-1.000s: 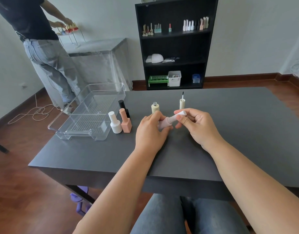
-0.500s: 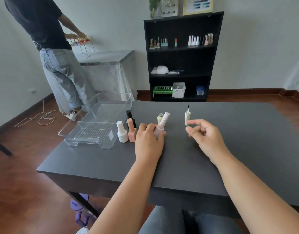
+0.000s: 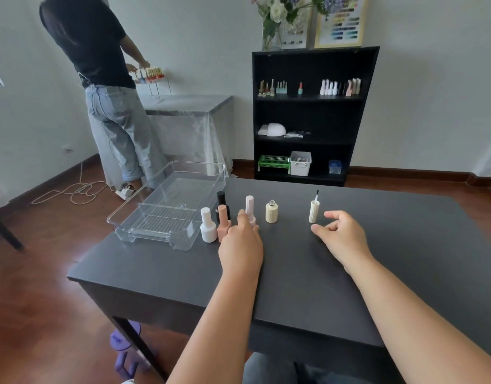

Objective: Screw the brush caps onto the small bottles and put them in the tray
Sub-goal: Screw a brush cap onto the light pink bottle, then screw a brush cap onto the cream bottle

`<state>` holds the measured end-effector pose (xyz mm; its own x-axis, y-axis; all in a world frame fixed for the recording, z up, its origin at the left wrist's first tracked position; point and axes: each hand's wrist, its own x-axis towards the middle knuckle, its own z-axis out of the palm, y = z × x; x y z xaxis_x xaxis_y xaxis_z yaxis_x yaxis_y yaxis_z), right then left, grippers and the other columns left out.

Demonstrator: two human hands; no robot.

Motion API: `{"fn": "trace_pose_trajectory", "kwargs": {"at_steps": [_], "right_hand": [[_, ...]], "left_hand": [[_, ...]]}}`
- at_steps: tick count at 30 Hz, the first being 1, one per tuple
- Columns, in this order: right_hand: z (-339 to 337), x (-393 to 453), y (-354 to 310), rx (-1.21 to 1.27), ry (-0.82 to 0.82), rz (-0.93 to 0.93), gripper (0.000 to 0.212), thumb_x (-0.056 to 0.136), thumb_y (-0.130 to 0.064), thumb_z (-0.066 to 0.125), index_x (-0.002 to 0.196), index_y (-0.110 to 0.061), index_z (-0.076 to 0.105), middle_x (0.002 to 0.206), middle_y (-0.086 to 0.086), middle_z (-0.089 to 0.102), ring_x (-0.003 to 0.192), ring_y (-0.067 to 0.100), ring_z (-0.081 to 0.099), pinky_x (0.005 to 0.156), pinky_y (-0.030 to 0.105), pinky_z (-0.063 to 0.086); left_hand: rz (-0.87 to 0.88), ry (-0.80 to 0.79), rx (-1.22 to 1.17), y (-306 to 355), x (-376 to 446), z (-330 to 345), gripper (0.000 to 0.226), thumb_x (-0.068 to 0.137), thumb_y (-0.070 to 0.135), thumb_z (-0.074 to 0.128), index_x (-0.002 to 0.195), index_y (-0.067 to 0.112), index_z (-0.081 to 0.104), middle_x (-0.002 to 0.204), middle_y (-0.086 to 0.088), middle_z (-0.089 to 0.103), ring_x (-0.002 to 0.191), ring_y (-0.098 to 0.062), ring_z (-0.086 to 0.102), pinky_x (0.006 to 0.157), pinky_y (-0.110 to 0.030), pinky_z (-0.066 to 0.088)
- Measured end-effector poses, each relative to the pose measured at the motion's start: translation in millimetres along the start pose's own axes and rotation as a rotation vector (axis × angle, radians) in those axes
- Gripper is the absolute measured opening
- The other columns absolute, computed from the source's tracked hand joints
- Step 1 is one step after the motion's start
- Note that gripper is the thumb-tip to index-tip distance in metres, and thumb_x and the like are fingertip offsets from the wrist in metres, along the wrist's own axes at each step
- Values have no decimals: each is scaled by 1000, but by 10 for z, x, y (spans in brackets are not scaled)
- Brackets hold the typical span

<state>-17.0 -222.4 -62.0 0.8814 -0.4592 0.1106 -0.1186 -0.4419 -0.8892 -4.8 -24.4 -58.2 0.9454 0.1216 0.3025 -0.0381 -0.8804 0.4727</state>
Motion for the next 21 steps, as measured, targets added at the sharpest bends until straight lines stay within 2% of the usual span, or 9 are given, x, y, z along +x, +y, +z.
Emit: {"fn": "trace_pose_trajectory", "kwargs": {"at_steps": [2, 5, 7, 10, 12, 15, 18, 21], "right_hand": [[12, 46, -24, -27, -1, 1, 49, 79, -31, 74, 123, -19, 56, 74, -7, 63, 72, 2, 57, 56, 18, 37], [36, 133, -60, -58, -9, 9, 55, 78, -34, 75, 126, -16, 55, 76, -4, 63, 73, 8, 58, 59, 24, 38], [56, 195, -69, -87, -23, 5, 54, 78, -37, 75, 124, -15, 57, 81, 2, 67, 78, 15, 62, 64, 28, 40], [89, 256, -89, -123, -28, -17, 47, 78, -39, 75, 117, -14, 63, 83, 8, 70, 80, 20, 65, 66, 28, 42], [110, 273, -101, -143, -19, -28, 39, 79, -37, 74, 110, -14, 66, 80, 8, 70, 78, 22, 65, 64, 28, 41], [126, 279, -91, -154, 1, -38, 27, 82, -33, 72, 100, -13, 71, 77, 8, 70, 78, 23, 65, 62, 28, 40], [120, 259, -73, -135, 13, -53, 22, 82, -33, 71, 95, -16, 72, 76, 7, 70, 76, 22, 65, 59, 27, 40], [109, 230, -70, -119, 22, -73, 19, 81, -35, 72, 92, -19, 72, 73, 4, 68, 72, 19, 63, 54, 24, 39]], "left_hand": [[-17, 1, 40, 22, -6, -10, 58, 100, 25, 41, 151, 12, 16, 108, -14, 65, 94, -26, 65, 56, -31, 45], [-16, 64, -4, 52, -95, -43, 77, 98, 29, 43, 151, 12, -9, 100, -11, 67, 70, -22, 61, 52, -28, 46], [37, 71, -105, 101, -207, -49, 83, 94, 29, 47, 151, 19, -13, 97, -6, 67, 59, -19, 53, 49, -27, 43], [167, -5, -127, 226, -342, 5, 74, 92, 28, 46, 149, 30, -1, 87, 2, 63, 56, -19, 47, 48, -28, 37], [164, -62, -149, 281, -299, 48, 70, 92, 26, 46, 148, 29, 5, 83, 4, 56, 59, -21, 47, 52, -30, 36], [86, -124, -173, 305, -145, 91, 74, 93, 28, 47, 151, 21, 2, 97, -3, 59, 76, -26, 56, 60, -30, 37], [32, -189, -238, 341, -12, 124, 81, 93, 31, 49, 152, 16, -4, 109, -5, 58, 93, -23, 56, 68, -30, 41], [-25, -240, -290, 394, 117, 166, 83, 92, 32, 51, 152, 14, -2, 119, -13, 59, 107, -28, 57, 80, -34, 46]]}}
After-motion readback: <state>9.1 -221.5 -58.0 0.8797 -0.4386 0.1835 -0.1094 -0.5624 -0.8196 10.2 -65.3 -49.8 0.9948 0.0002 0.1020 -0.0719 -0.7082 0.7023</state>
